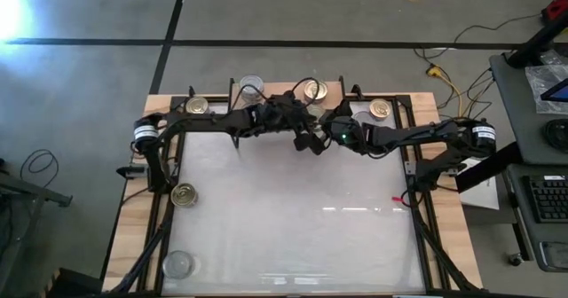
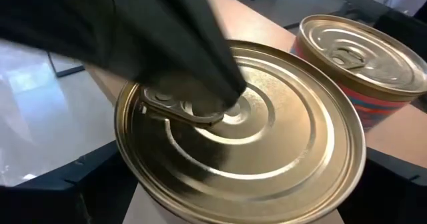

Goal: Stack canned seafood by type on shelf
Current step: Put the blue tuna can on the shelf

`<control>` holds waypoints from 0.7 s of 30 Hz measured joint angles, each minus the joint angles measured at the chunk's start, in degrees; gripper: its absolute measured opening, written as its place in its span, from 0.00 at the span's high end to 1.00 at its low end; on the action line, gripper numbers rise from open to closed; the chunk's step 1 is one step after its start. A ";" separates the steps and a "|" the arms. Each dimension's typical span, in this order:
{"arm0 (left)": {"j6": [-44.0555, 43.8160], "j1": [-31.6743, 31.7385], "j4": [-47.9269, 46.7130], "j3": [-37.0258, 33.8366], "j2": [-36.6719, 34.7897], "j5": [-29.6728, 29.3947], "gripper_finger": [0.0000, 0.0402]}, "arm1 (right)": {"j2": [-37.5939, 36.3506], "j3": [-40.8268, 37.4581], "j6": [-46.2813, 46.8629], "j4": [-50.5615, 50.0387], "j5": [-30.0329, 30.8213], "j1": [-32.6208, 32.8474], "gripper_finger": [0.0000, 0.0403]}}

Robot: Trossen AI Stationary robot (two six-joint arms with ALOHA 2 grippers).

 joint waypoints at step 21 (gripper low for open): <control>-1.12 5.29 -4.69 0.39 1.27 4.93 1.00 | -0.81 4.79 -0.01 -8.77 -3.67 -0.10 0.01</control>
